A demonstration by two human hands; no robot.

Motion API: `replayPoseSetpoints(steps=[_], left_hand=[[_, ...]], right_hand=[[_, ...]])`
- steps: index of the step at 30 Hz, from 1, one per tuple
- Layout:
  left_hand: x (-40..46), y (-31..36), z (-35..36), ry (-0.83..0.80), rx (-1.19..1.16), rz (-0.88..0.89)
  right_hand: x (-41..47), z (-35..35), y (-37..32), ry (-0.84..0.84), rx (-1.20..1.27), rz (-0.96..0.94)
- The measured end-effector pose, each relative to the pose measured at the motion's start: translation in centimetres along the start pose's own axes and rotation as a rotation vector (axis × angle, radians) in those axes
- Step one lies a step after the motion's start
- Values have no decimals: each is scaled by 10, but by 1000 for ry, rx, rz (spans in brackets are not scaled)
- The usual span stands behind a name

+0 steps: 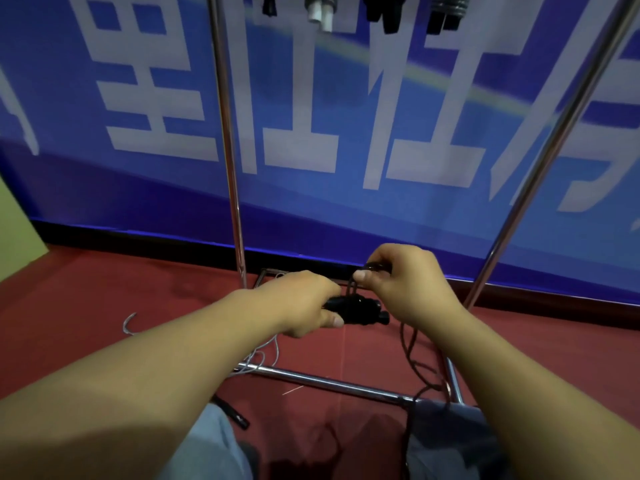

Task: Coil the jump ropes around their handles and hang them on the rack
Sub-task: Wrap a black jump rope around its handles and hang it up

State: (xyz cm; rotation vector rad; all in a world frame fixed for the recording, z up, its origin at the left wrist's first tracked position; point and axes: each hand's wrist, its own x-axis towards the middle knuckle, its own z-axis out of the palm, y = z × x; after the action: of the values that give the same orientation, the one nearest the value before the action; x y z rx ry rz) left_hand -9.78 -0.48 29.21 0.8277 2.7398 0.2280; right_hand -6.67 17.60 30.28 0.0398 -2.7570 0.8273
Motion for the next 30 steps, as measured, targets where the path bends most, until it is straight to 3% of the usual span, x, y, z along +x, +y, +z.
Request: replayPoseSetpoints(steps=[4, 16, 22, 30], left_hand=[[-3, 1, 0, -37, 43, 63], [-8, 6, -5, 116, -163, 193], [-11, 9, -5, 172, -247, 237], [-16, 7, -9, 180, -319, 304]], right_hand=[[-3, -1, 2, 17, -142, -59], [14, -11, 24, -62, 75, 4], [21, -14, 28, -42, 12, -31], [29, -21, 27, -76, 167, -60]])
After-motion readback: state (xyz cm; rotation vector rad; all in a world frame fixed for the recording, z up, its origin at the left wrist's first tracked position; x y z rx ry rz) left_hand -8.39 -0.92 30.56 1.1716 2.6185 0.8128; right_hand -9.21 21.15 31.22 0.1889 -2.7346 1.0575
